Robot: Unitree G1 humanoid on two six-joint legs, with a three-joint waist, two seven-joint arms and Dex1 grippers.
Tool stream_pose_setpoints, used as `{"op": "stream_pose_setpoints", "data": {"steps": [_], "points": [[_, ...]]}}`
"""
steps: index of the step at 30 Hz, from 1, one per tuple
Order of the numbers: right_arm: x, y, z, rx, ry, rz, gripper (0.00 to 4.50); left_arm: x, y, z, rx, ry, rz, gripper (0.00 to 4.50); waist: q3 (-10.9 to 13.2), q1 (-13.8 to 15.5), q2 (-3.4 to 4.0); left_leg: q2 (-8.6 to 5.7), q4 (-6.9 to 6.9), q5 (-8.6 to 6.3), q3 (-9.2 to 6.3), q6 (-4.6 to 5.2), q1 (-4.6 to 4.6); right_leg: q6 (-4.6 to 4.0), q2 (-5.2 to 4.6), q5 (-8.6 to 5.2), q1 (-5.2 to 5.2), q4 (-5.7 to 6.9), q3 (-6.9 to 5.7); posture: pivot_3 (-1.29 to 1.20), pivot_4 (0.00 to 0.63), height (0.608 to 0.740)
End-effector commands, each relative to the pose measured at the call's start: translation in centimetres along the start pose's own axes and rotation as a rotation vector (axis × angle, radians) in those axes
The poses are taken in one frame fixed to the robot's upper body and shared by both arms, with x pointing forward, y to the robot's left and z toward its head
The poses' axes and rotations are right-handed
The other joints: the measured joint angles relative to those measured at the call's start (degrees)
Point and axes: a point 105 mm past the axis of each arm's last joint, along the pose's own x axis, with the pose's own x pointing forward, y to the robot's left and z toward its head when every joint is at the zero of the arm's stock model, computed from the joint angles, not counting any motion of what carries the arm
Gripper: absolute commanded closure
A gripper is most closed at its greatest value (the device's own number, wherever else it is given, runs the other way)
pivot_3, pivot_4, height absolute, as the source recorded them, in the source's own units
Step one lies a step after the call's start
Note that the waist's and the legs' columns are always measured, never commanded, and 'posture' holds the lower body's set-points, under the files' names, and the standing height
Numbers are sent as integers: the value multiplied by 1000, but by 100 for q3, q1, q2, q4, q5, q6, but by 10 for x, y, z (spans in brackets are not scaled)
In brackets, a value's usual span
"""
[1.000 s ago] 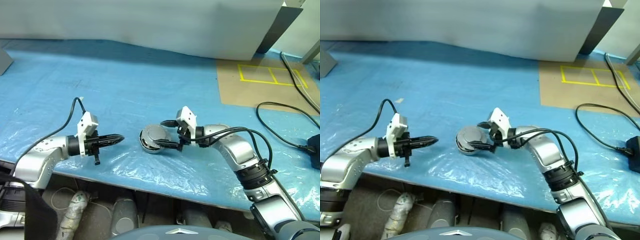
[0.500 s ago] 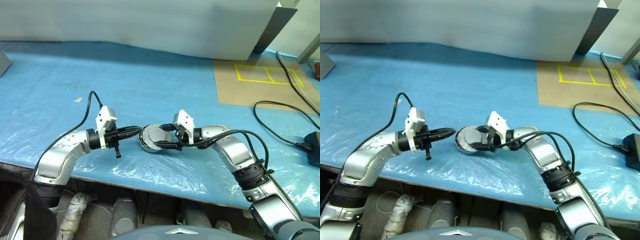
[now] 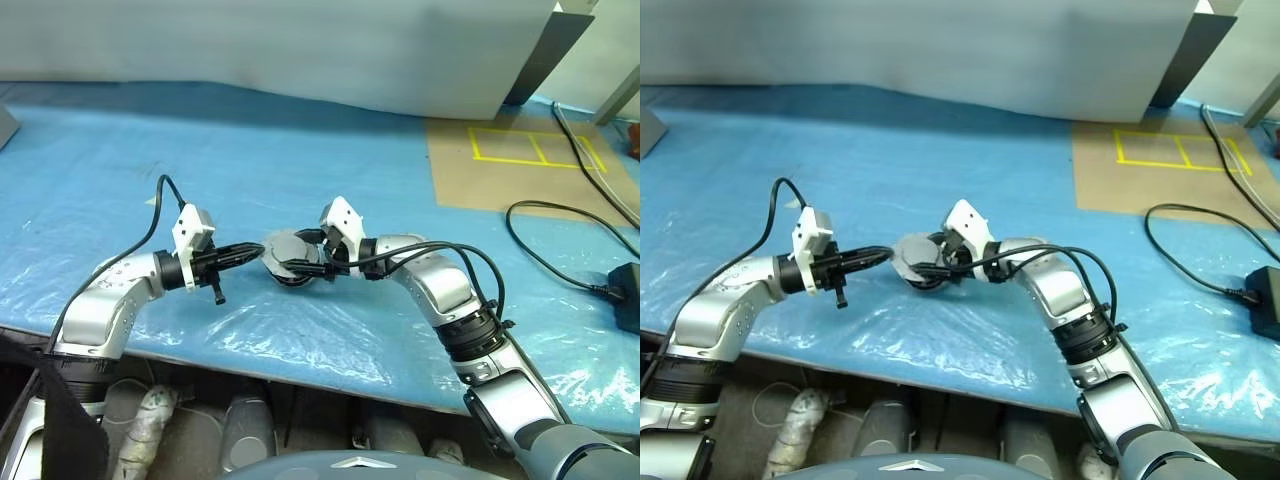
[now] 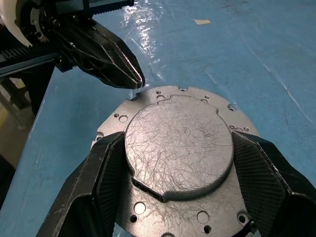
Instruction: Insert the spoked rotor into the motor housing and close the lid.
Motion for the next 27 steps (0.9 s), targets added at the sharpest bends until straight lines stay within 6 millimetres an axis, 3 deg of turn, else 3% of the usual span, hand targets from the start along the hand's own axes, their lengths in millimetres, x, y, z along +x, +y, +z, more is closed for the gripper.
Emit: {"op": "stream_pose_setpoints", "data": {"steps": [1, 6, 10, 16, 19, 23, 27], "points": [[-4, -5, -14, -74, 51, -29, 1535, 2, -6, 8, 27, -31, -17, 4500, 0, 2, -1, 0, 0, 0, -1, 0, -3, 0, 0, 0, 0, -2, -2, 0, 150, 740], [-4, -13, -36, -34, 90, -76, 1535, 4, -5, 9, 27, -36, -16, 4500, -1, -29, -1, 2, 0, 0, -1, -1, 8, 0, 1, 0, 2, 7, 0, 0, 150, 740], [-1, -17, -37, -11, 80, -112, 1535, 4, -4, 9, 25, -38, -17, 4500, -1, -33, -1, 2, 1, 0, 0, 0, 29, 0, 2, 0, 19, 8, 7, 0, 150, 740], [-5, -16, -5, 35, -30, -85, 1535, 4, -2, 9, 22, -39, -17, 4500, 0, -21, 0, 1, -2, -1, 3, 0, 71, -1, 1, -1, 54, 5, 13, 0, 150, 740], [2, -20, -4, 14, -4, -115, 1535, 5, -2, 10, 21, -41, -18, 4500, 0, -23, 0, 1, -3, -1, 4, 0, 65, -1, 1, -1, 49, 2, 14, 0, 150, 740], [16, -16, -25, -93, 129, -129, 1535, 8, -2, 9, 19, -44, -20, 4500, 0, -24, 0, 0, -11, -1, 6, -1, 60, -1, 2, -1, 44, -4, 13, 0, 150, 740], [22, -13, -40, -72, 169, -142, 1535, 10, -3, 8, 18, -46, -20, 4500, 0, -37, -1, -1, -25, -1, 9, -1, 70, -1, 3, -1, 46, -7, 16, 0, 150, 740]]}}
